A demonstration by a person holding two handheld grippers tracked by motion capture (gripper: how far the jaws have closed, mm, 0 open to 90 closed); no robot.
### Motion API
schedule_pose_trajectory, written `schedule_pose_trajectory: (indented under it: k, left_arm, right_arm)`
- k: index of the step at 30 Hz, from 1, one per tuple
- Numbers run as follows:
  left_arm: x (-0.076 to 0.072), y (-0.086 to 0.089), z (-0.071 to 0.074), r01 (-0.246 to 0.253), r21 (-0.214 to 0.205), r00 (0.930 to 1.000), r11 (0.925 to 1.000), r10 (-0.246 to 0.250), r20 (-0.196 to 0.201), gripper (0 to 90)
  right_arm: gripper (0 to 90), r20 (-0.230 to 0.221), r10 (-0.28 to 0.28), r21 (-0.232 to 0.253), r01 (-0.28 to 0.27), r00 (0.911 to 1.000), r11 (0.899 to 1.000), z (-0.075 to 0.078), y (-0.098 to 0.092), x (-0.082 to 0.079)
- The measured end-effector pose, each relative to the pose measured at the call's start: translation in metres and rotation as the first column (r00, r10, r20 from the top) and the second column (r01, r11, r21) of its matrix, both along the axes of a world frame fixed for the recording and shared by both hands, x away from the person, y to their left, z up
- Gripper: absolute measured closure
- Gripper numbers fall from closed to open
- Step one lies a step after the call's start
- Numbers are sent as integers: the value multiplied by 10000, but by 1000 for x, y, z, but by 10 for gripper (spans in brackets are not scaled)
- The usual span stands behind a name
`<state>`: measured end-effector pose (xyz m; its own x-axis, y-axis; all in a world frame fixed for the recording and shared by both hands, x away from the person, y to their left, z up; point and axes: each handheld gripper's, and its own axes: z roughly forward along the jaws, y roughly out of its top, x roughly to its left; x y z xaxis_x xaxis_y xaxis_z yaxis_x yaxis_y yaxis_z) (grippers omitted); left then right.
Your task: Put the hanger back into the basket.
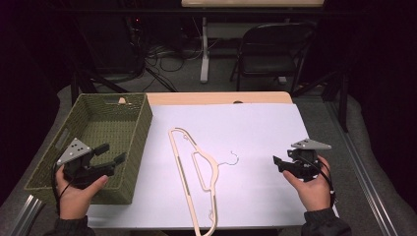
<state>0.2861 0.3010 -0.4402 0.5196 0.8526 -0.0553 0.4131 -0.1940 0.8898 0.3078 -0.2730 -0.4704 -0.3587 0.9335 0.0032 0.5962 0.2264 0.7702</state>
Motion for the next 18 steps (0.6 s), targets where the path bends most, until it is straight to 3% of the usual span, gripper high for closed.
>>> schedule_pose_trajectory:
  k: [11, 13, 18]
  left_arm:
    - [-1, -2, 1, 119, -16, 9999, 9999, -119, -93, 305]
    - [-1, -2, 1, 99, -34, 9999, 9999, -100, -104, 305]
    - [-1, -2, 1, 68, -80, 9999, 9999, -69, -137, 307]
  right_arm:
    - [439, -1043, 711, -599, -777, 9920, 9952, 8, 25, 16]
    - [438, -1047, 801, -597, -867, 9913, 9944, 8, 28, 19]
    - [442, -1539, 1356, -1013, -1522, 9787, 9832, 16, 45, 31]
